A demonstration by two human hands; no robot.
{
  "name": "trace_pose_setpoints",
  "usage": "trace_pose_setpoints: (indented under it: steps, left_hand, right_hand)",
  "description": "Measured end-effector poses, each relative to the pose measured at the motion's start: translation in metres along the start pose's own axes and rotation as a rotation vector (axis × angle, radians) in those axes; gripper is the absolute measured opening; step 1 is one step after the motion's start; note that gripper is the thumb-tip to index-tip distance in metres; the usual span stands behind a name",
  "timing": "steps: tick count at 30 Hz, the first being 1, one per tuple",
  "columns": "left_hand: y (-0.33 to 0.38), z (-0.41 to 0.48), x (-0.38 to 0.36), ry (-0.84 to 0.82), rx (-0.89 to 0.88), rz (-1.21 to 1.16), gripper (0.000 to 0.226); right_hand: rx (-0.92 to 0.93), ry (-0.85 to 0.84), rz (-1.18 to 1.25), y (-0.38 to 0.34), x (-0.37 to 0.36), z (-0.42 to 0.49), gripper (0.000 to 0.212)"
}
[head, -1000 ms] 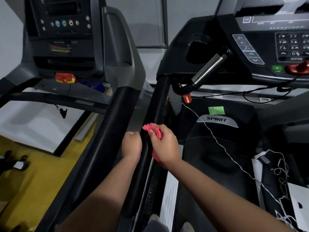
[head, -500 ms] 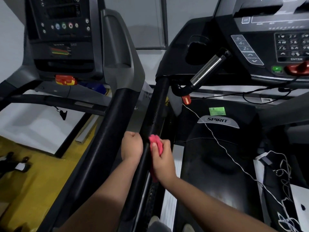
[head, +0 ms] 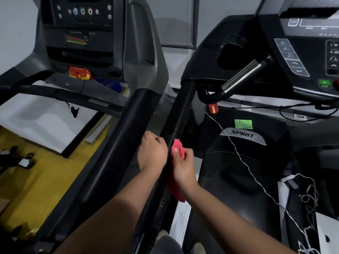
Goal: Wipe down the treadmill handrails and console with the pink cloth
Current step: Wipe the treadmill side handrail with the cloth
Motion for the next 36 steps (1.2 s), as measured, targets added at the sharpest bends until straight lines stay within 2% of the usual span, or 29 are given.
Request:
trace_pose_setpoints:
  steps: [2,4,6,9,11,15,17,19,23,26,29,32,36]
  left_hand:
    - [0.0,0.0,0.0,0.0,-0.005,-0.005,0.009]
    - [0.001,0.0,0.0,0.0,-0.009,-0.009,0.011]
    - [0.001,0.001,-0.001,0.002,-0.013,-0.007,0.012]
    - [0.0,0.001,-0.001,0.006,-0.01,-0.018,0.01]
    - [-0.001,0.001,-0.001,0.005,-0.002,-0.027,0.009]
    - [-0.003,0.003,0.001,-0.013,0.013,-0.054,0.011]
    - [-0.005,0.003,0.0,-0.032,0.029,-0.077,0.01]
    - [-0.006,0.003,0.0,-0.044,0.04,-0.087,0.011]
    - [-0.008,0.003,-0.001,-0.066,0.064,-0.061,0.018]
    - [-0.005,0.003,-0.001,-0.039,0.069,-0.01,0.03]
    - [-0.002,-0.003,-0.003,-0.017,0.014,0.079,0.04]
    - [-0.002,-0.008,-0.005,-0.018,-0.046,0.116,0.044]
    - [-0.002,-0.01,0.0,0.017,-0.083,0.032,0.039]
  right_hand:
    - [0.042,0.015,-0.039,-0.002,0.0,0.0,0.01]
    - [0.03,0.04,0.103,-0.006,0.001,0.004,0.012]
    - [-0.004,0.063,0.245,-0.008,0.001,0.012,0.025]
    - [-0.185,0.087,0.349,0.002,-0.007,0.022,0.037]
    - [-0.331,0.03,0.424,0.003,-0.016,0.024,0.031]
    - [-0.418,-0.105,0.445,-0.004,-0.016,0.028,0.037]
    - [-0.415,-0.089,0.435,-0.002,-0.013,0.028,0.037]
    - [-0.345,-0.016,0.429,0.0,-0.007,0.029,0.028]
    - [-0.096,0.065,0.157,-0.013,0.005,0.012,0.016]
    - [-0.068,0.114,0.095,-0.015,0.002,0.004,0.011]
    - [-0.233,0.079,0.278,-0.001,-0.001,0.014,0.021]
    - [-0.439,-0.073,0.495,0.005,-0.006,0.025,0.031]
    - [-0.516,-0.192,0.557,0.002,-0.007,0.04,0.048]
Point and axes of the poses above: each hand's wrist, its own z-axis towards the middle knuckle, its own x-axis out of the back of the hand, y = z × x, the point moved 4 cm from there along z, towards the middle knuckle, and after that the axes turned 7 degrees about -y, right-handed, at the moved point
